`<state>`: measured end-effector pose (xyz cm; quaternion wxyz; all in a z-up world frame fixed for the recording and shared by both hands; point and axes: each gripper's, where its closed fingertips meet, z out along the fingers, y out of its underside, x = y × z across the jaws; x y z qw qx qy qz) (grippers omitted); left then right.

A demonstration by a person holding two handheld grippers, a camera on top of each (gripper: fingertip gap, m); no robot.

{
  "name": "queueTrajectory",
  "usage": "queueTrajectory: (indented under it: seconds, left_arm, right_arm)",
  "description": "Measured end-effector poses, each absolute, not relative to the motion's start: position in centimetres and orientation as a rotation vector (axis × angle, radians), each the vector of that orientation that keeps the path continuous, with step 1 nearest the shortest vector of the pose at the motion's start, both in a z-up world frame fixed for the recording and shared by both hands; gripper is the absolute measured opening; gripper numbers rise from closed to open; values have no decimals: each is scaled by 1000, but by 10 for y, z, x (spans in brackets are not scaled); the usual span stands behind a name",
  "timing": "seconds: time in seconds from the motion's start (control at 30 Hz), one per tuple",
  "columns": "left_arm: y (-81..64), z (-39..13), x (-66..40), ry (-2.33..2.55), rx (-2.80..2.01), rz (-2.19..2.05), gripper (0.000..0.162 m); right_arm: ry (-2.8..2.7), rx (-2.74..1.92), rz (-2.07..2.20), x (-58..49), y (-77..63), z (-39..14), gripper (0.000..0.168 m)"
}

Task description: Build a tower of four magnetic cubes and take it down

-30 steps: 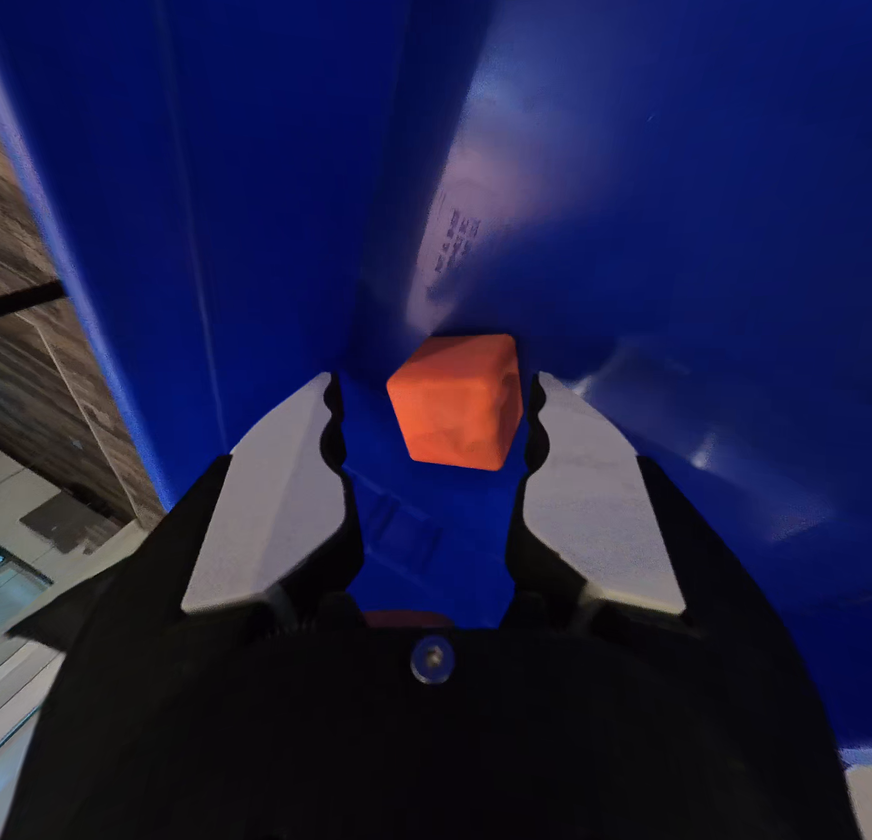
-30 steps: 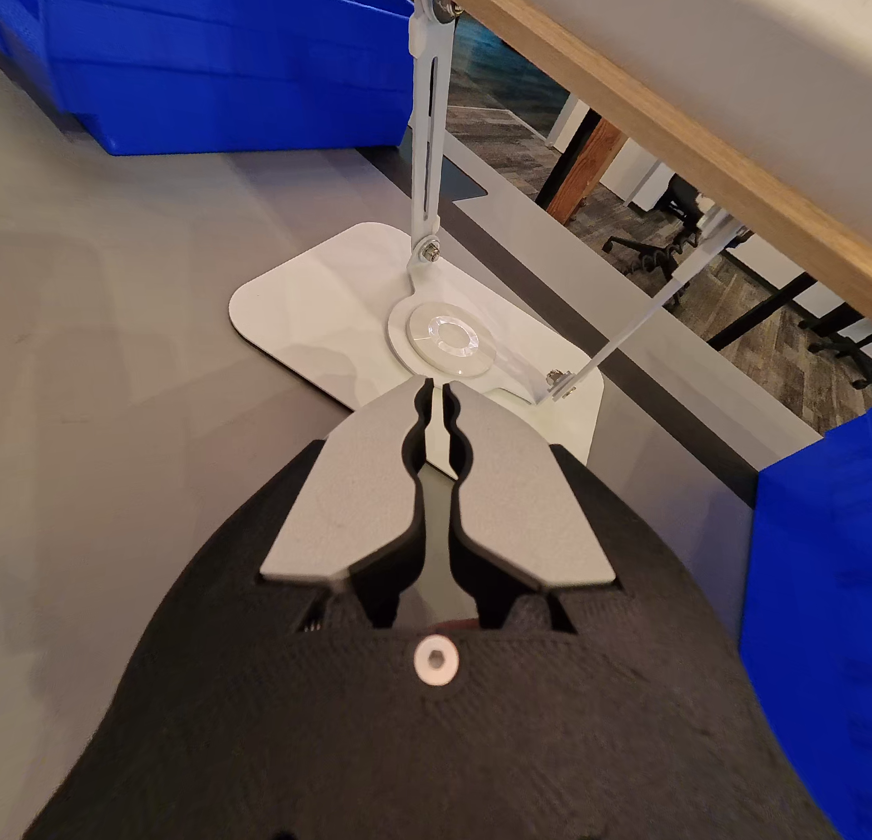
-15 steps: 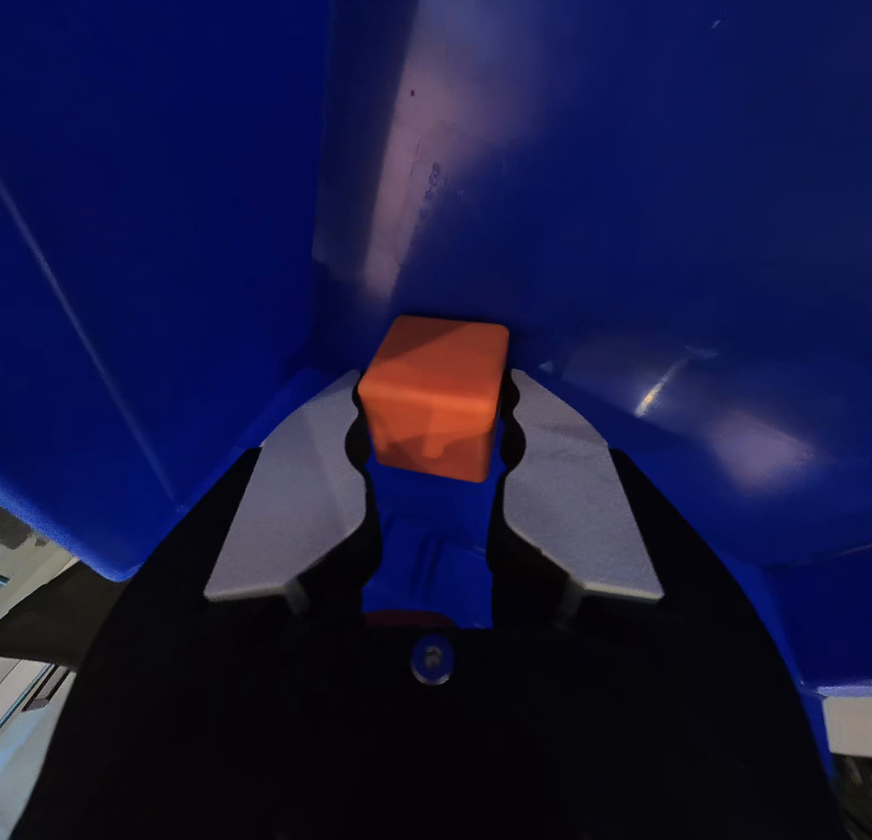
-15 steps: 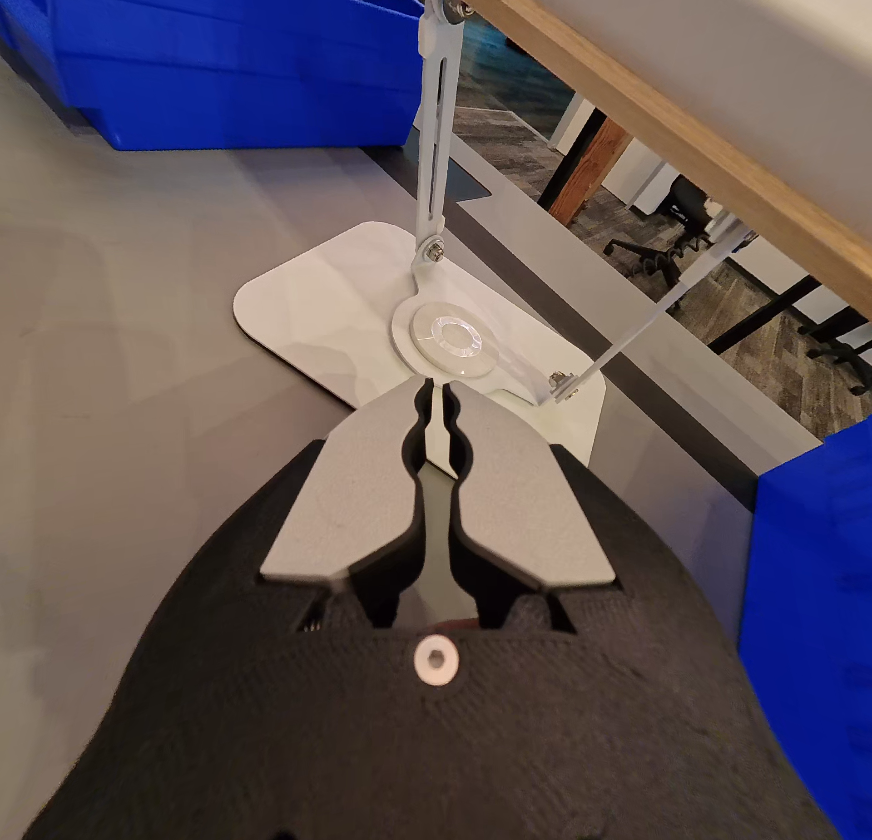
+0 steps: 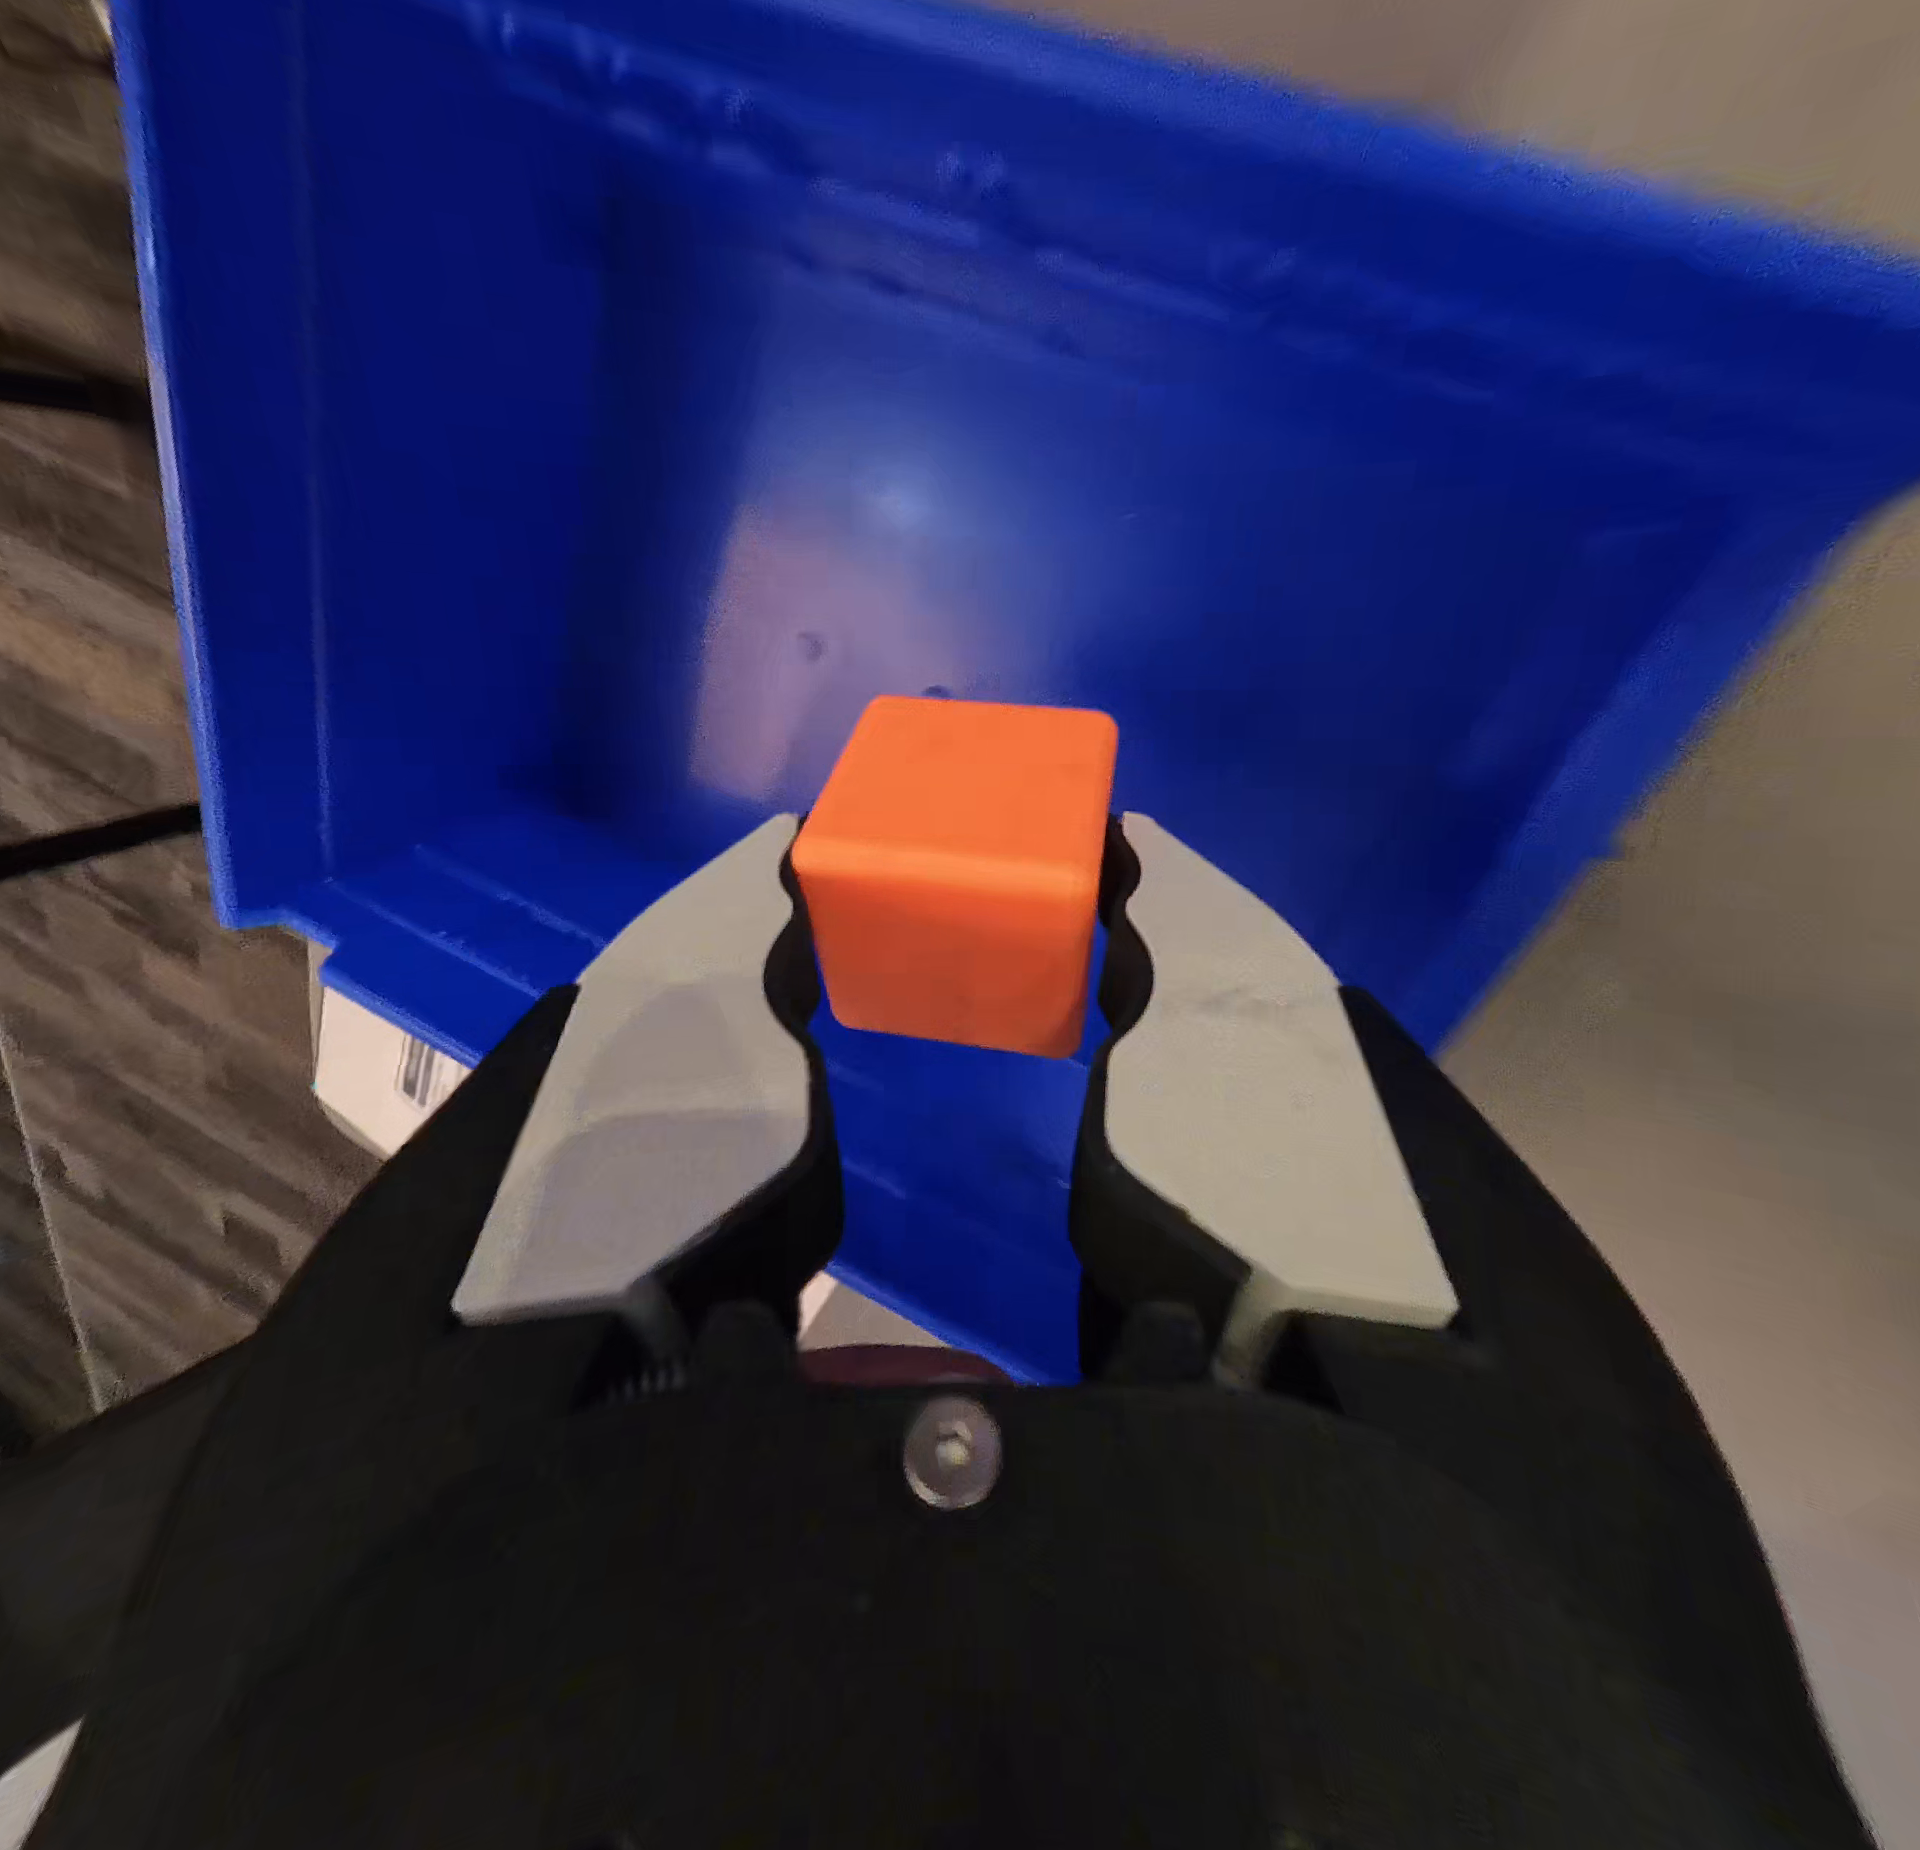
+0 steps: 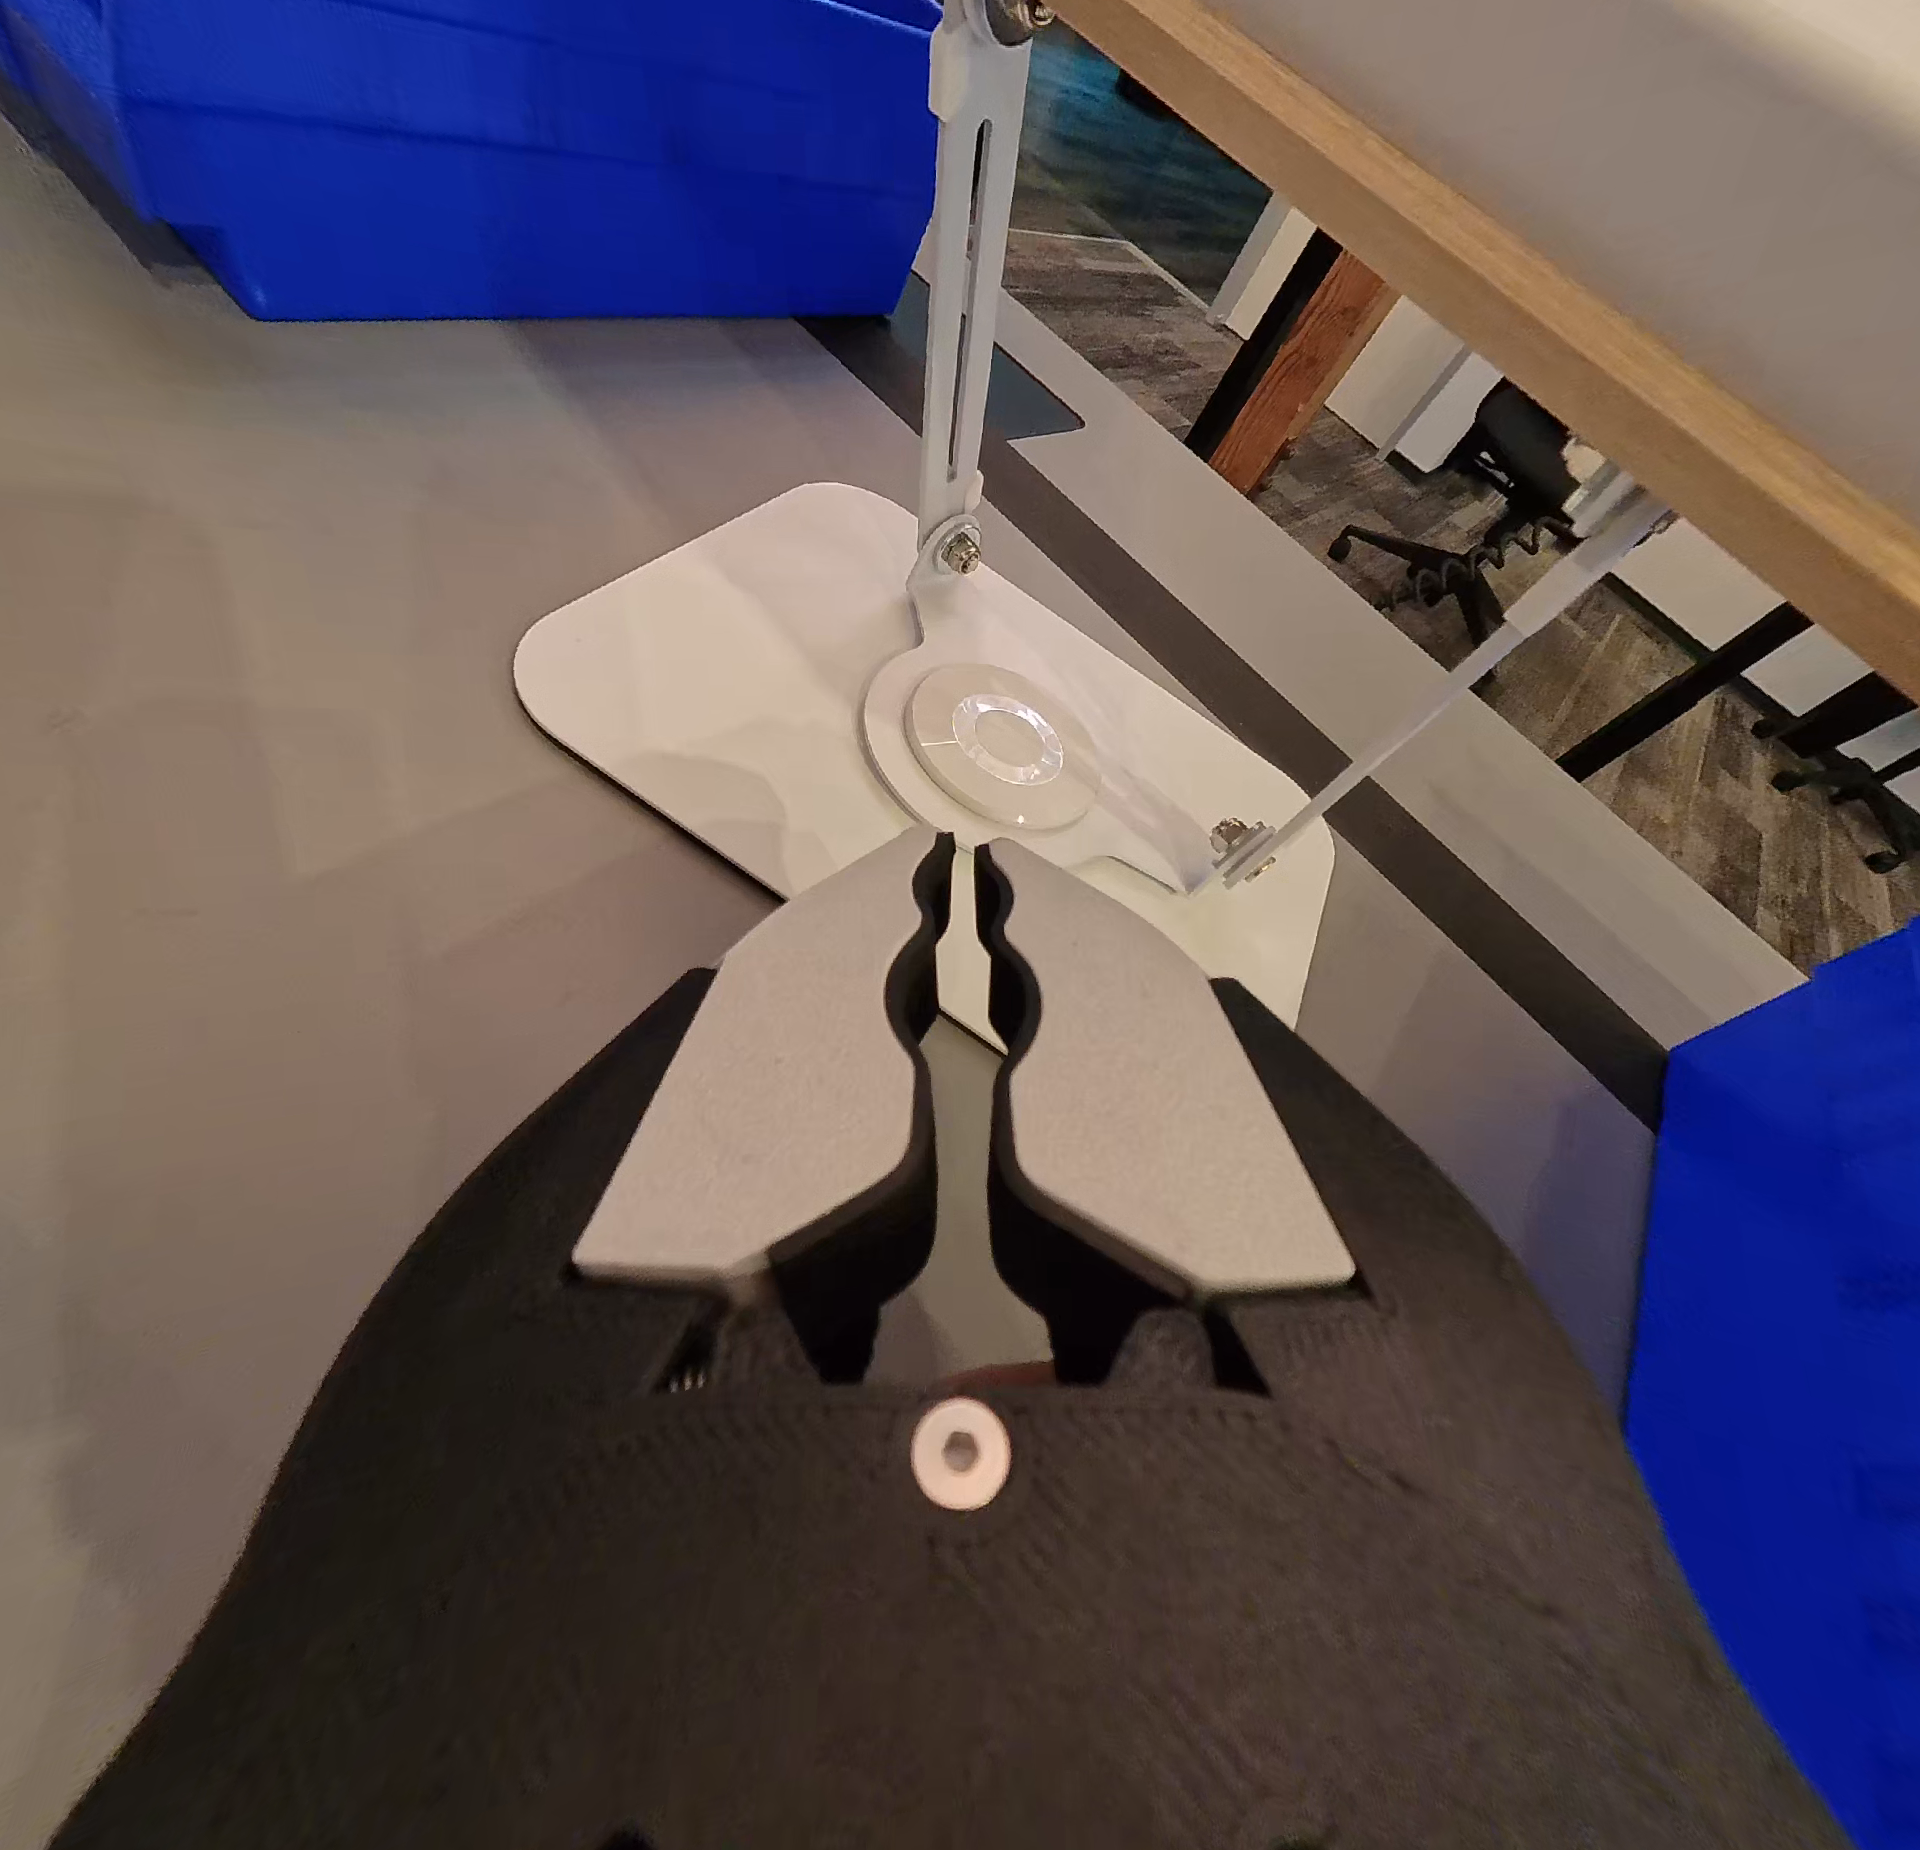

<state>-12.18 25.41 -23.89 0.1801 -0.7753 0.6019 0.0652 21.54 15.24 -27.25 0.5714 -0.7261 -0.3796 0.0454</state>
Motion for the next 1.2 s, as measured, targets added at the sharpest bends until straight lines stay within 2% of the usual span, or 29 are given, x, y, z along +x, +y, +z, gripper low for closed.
queueTrajectory:
  seconds: [0.63, 0.87, 1.2]
  left_arm:
    - [27, -165, 118, 1704, -1375, -720, 51]
    - [-1, -169, 153, 1707, -1202, -1064, 51]
    - [-10, -187, 169, 1715, -1166, -1184, 51]
  right_arm:
    - [-890, -1706, 108, 215, 153, -273, 4]
    - [-891, -1709, 111, 214, 153, -273, 4]
    - [-896, -1716, 118, 213, 153, -274, 4]
